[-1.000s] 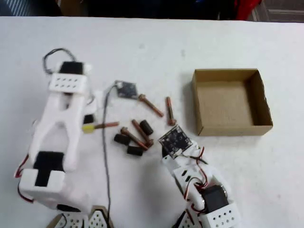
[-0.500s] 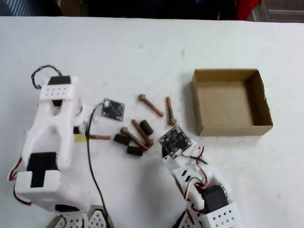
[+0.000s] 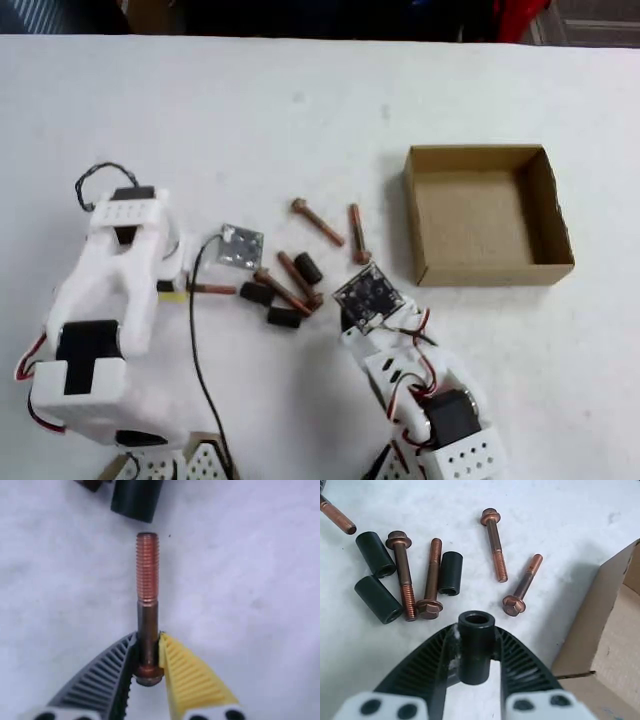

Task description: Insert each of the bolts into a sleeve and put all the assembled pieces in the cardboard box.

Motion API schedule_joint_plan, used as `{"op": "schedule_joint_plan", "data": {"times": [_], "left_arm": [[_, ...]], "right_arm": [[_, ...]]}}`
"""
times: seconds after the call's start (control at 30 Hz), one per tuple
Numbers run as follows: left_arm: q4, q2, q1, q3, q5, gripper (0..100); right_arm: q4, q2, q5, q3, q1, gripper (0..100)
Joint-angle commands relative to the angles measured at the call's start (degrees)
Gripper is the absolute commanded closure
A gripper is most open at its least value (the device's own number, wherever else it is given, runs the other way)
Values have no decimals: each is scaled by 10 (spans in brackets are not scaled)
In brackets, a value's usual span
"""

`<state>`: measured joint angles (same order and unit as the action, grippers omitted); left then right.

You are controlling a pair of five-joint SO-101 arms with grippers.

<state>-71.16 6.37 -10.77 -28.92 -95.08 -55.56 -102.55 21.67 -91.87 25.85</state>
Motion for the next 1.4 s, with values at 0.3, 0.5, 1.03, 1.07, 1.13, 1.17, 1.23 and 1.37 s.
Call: {"op": "schedule_joint_plan", "data": {"times": [0.3,0.5,1.03,1.07,1.13,1.17,1.23,1.37], "left_arm": [[9,-35,-5,8,41,868],[5,-38,-4,27,73,868],[-179,-38,111,266,600,869],[-194,-38,112,288,643,869],[-224,-38,112,334,744,869],[-240,-38,110,356,789,869],[-273,-37,104,396,865,869],[-309,-37,102,454,956,869]], "right_arm": [[15,-6,-2,7,1,982],[14,-6,-2,7,1,982],[14,-6,-2,7,1,982],[14,-6,-2,7,1,982],[14,-6,-2,7,1,982],[14,-6,-2,7,1,982],[13,-6,-2,7,1,982],[13,-6,-2,6,1,982]]}}
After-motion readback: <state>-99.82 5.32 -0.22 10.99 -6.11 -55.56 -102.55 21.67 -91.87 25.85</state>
